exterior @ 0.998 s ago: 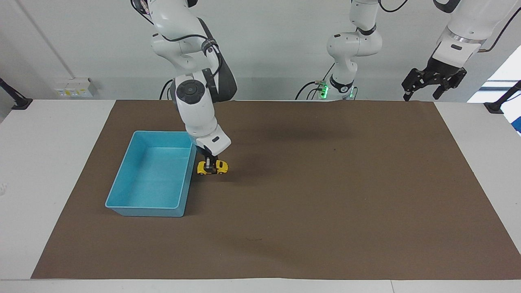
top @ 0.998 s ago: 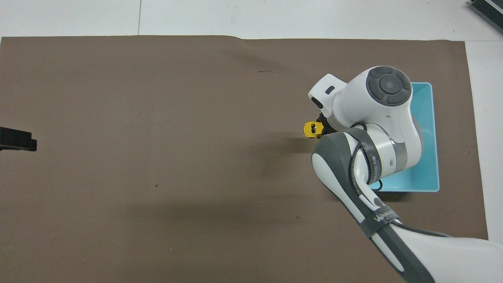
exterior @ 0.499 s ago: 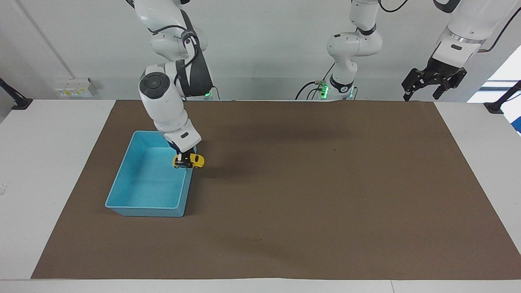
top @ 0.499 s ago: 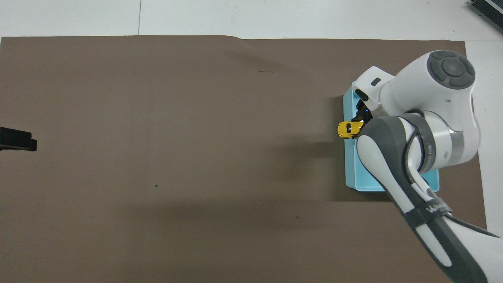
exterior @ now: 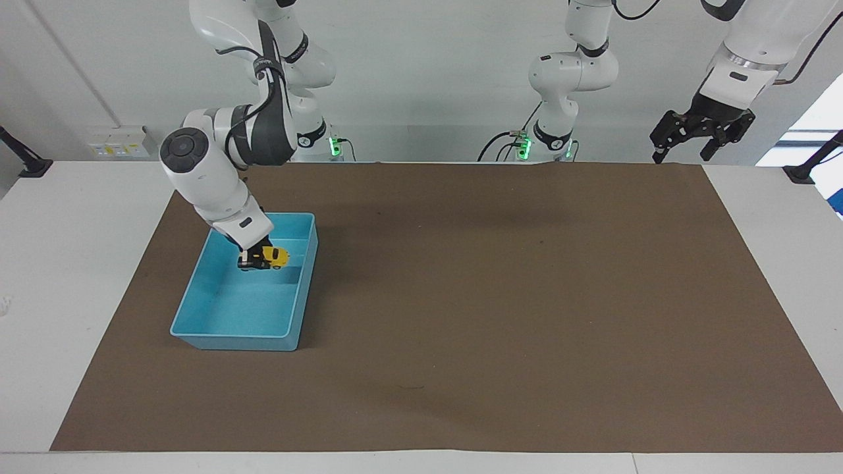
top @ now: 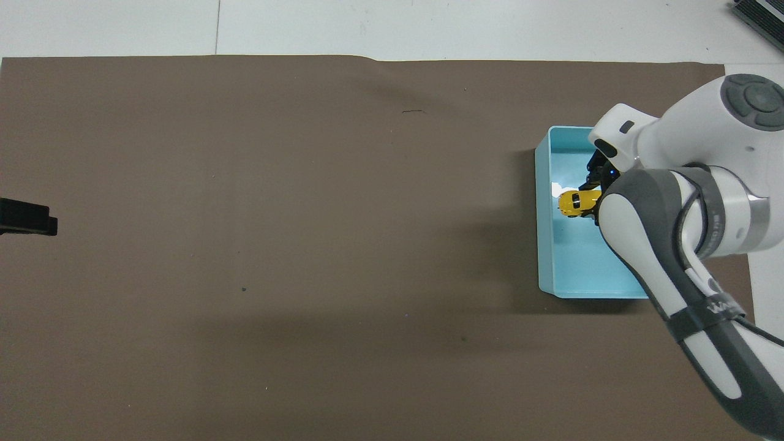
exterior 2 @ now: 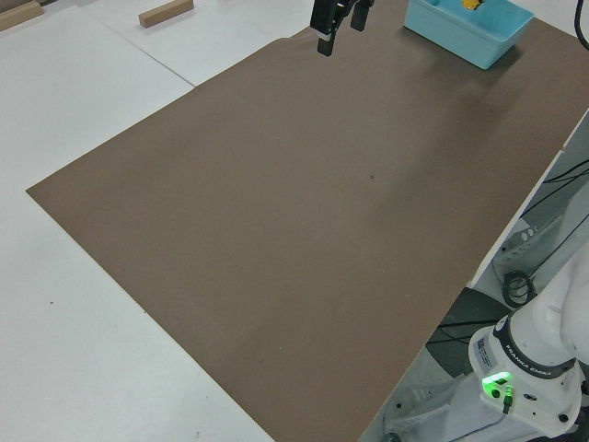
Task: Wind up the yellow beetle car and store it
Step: 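Lift the car with the right gripper into the blue box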
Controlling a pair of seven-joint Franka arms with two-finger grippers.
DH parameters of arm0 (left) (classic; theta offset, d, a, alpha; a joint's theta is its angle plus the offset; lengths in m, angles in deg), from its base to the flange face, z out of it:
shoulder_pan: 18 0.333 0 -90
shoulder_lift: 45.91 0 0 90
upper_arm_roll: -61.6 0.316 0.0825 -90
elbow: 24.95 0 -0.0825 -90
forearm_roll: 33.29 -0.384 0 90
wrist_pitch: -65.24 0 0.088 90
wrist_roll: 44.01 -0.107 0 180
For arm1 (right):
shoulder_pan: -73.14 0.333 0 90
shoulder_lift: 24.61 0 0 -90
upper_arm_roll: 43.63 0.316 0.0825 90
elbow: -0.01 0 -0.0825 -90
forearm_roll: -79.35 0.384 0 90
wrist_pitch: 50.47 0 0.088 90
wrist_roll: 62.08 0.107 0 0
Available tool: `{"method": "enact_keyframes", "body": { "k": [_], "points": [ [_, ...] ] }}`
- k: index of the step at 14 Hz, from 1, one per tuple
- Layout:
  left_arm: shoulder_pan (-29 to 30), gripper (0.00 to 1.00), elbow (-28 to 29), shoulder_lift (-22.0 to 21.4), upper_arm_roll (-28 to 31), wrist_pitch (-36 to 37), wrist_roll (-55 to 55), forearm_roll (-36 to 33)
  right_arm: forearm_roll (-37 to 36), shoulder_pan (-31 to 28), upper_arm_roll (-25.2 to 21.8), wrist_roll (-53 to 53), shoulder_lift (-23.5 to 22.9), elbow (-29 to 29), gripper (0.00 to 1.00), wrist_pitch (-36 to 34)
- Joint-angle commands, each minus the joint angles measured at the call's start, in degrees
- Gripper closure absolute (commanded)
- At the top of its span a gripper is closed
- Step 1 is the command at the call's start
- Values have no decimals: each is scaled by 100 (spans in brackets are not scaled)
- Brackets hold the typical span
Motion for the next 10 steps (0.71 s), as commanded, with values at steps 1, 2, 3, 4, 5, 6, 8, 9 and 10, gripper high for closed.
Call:
{"method": "enact_keyframes", "body": {
  "k": [1,2,3,4,5,6,8,9,10],
  "points": [
    [122,0,-25,-52,-66,88,-21,65,85,-96,55,-166,544,-880,88,565],
    [122,0,-25,-52,-66,79,-21,65,76,-96,46,-183,633,-1075,88,750],
    [122,0,-25,-52,-66,88,-13,65,24,-96,46,-236,668,-1155,88,830],
    [122,0,-25,-52,-66,88,-21,56,24,-149,38,-349,660,-1182,88,857],
    [122,0,-25,-52,-66,88,-21,56,15,-315,46,-551,616,-1252,88,1014],
    [122,0,-25,-52,-66,88,-21,56,15,-316,46,-640,642,-1374,88,1190],
    [122,0,-25,-52,-66,79,-21,65,15,-377,46,-658,625,-1489,88,1332],
    [122,0,-25,-52,-66,88,-21,65,15,-404,38,-676,572,-1498,88,1428],
    [122,0,-25,-52,-66,88,-21,56,15,-404,37,-667,581,-1542,88,1490]
  ]
}}
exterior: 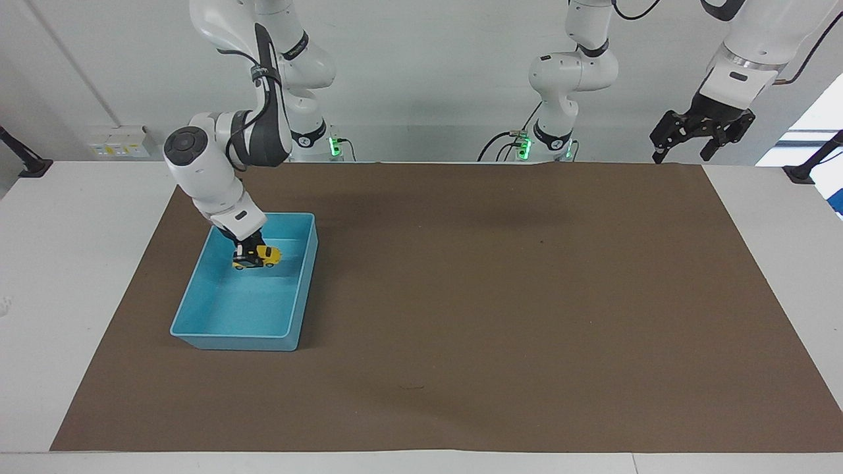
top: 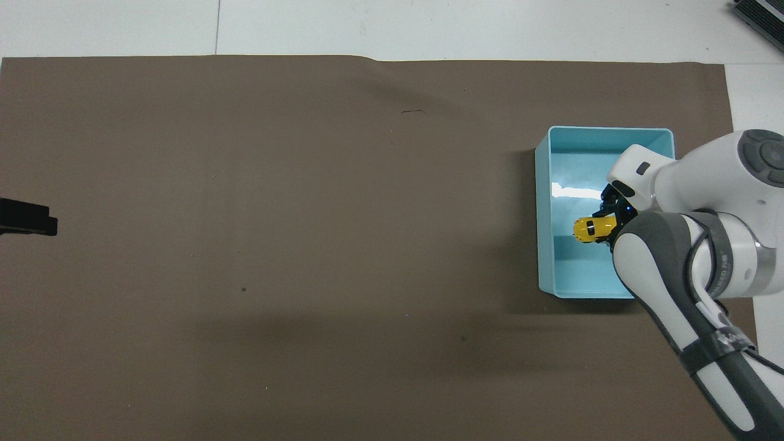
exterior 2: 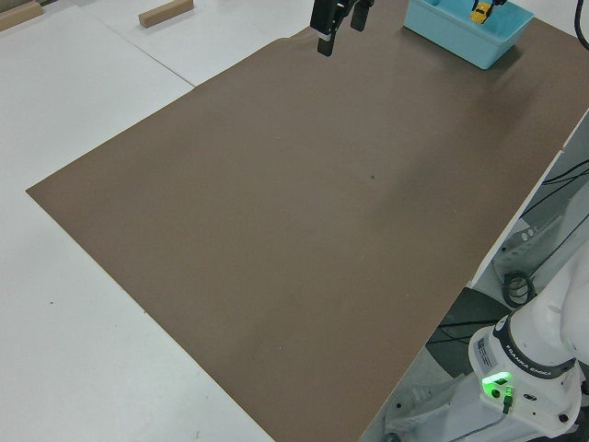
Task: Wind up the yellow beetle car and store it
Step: 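Lift the car with the right gripper into the blue box, then lower the car onto the box floor and open the right gripper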
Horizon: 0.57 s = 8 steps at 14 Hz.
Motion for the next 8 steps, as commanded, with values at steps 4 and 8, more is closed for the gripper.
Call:
{"method": "enact_keyframes", "body": {
  "k": [4,8],
  "points": [
    [122,0,-25,-52,-66,88,-21,65,8,-126,58,-221,-3,-493,88,788],
    [122,0,-25,-52,-66,87,-21,56,8,-117,58,-168,-161,-503,88,1000]
  ]
}}
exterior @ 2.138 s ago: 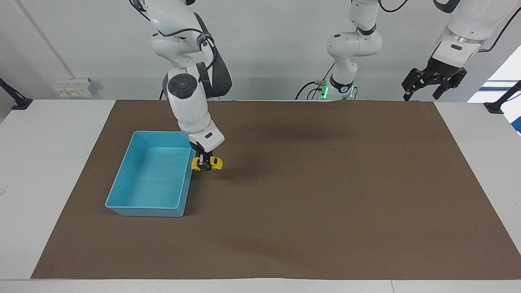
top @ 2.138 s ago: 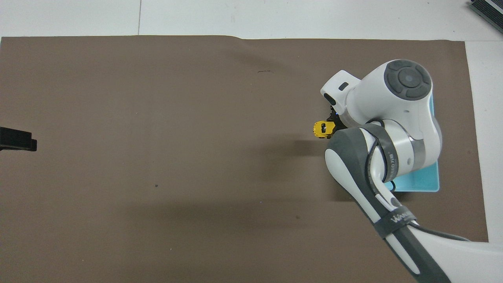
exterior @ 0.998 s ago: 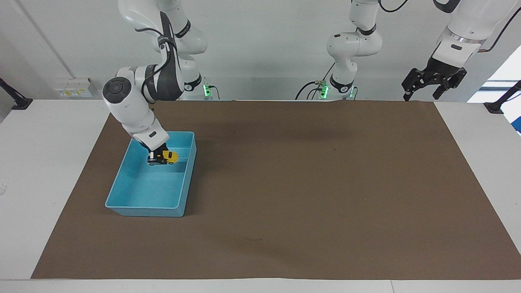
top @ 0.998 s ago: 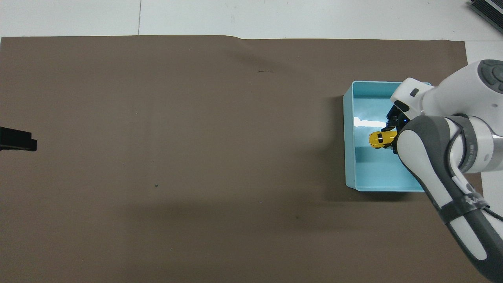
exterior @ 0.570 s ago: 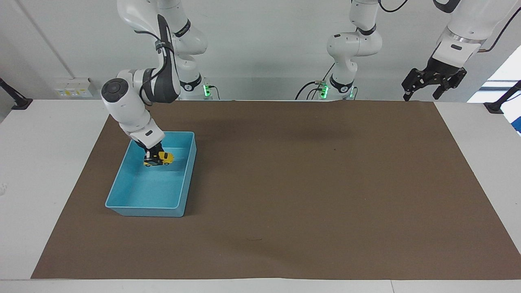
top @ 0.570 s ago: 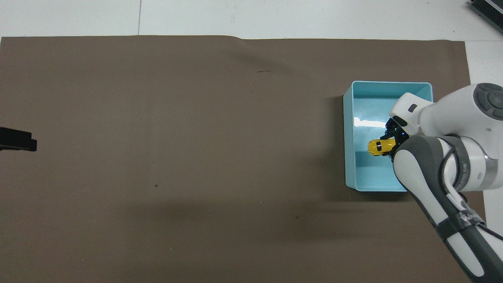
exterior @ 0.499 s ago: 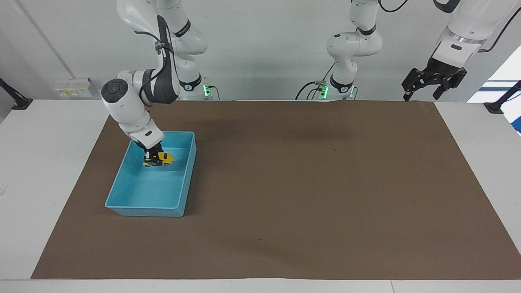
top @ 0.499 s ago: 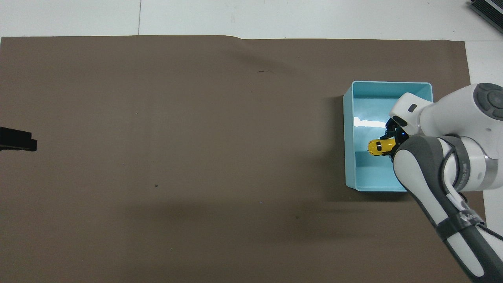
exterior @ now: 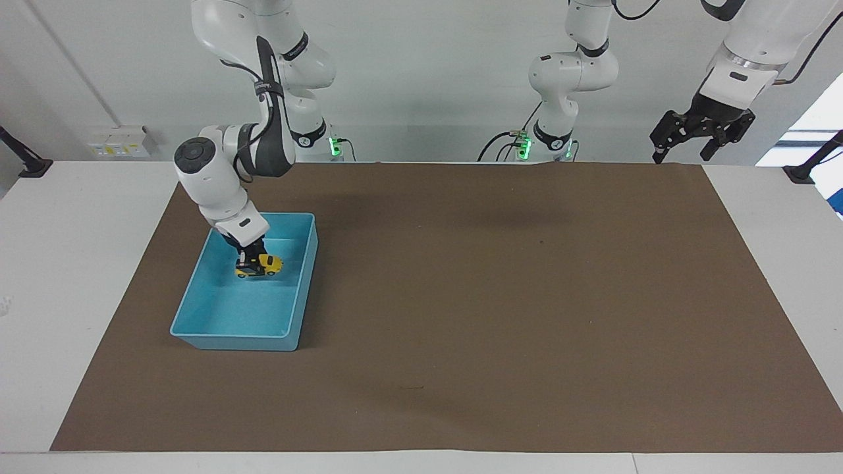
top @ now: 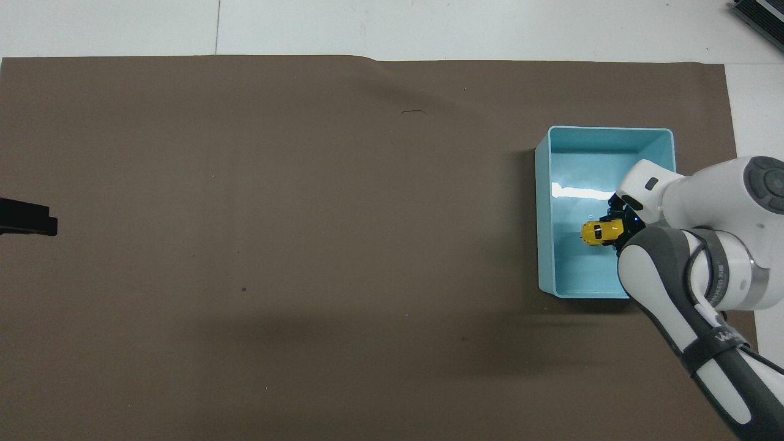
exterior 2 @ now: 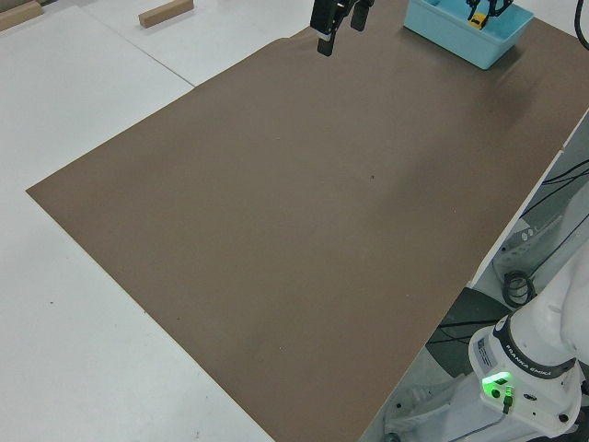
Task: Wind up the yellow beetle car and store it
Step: 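Lower the car onto the box floor and open the right gripper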
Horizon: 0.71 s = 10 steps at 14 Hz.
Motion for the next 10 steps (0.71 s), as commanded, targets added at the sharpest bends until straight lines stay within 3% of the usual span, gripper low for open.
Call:
{"method": "enact_keyframes", "body": {
  "k": [1,10],
  "points": [
    [122,0,-25,-52,-66,88,-13,56,9,-103,56,-150,-84,-56,88,156],
    [122,0,-25,-52,-66,87,-21,65,9,-94,56,-203,-242,-56,87,385]
  ]
}}
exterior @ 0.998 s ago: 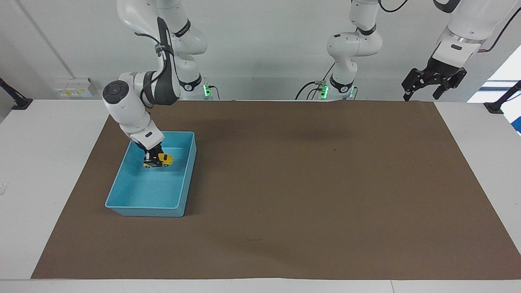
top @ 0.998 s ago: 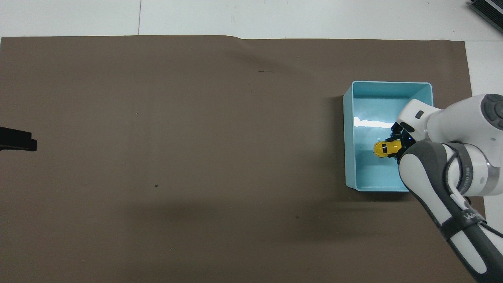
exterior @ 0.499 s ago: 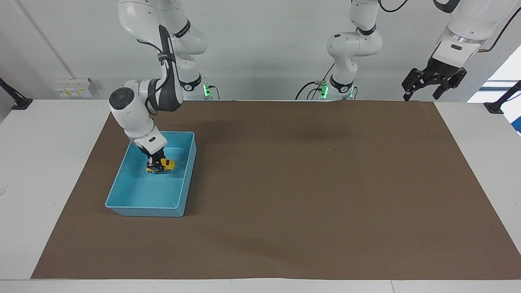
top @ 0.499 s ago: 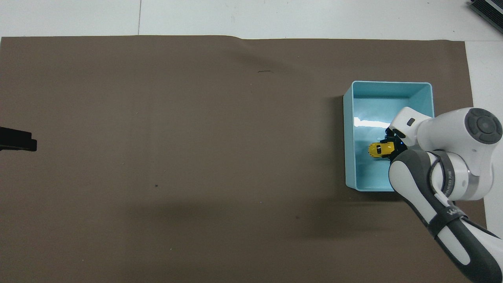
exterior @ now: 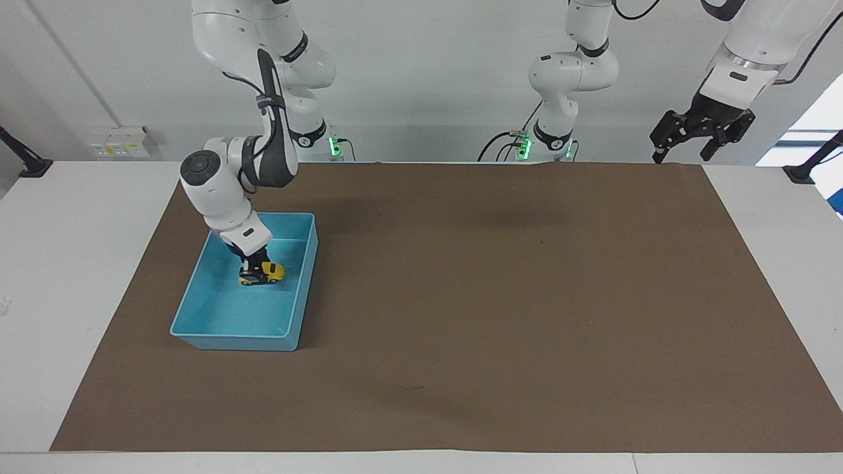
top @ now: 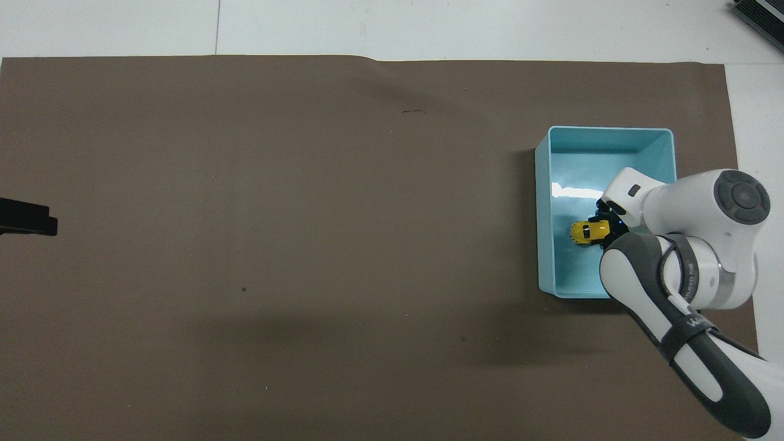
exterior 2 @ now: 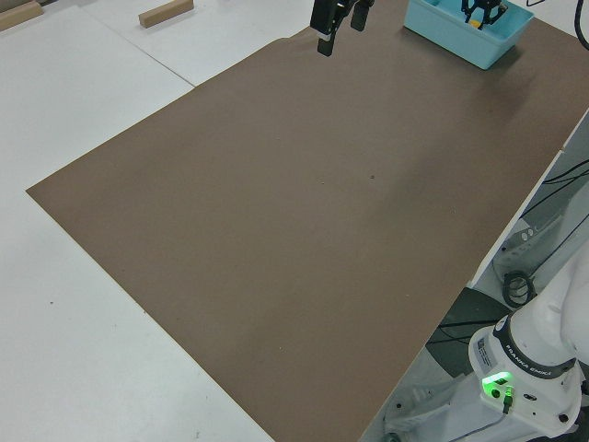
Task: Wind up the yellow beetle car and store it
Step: 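Lower the car onto the box floor and open the right gripper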
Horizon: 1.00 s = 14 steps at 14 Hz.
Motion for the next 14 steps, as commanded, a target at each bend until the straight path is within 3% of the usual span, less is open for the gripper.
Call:
{"method": "enact_keyframes", "body": {
  "k": [1,8,9,10,11,14],
  "points": [
    [122,0,-25,-52,-66,88,-21,65,9,-90,56,-202,14,-35,86,104],
    [122,0,-25,-52,-66,79,-13,56,0,-54,56,-211,-65,-35,81,218],
    [122,0,-25,-52,-66,79,-21,65,0,-54,56,-158,-65,-35,57,210],
    [122,0,-25,-52,-66,87,-21,56,0,-54,56,-106,-65,-35,13,201],
    [122,0,-25,-52,-66,88,-21,56,0,-54,56,-105,-65,-35,2,201],
    [122,0,-25,-52,-66,87,-21,56,0,-46,56,-96,-73,-26,0,192]
  ]
}}
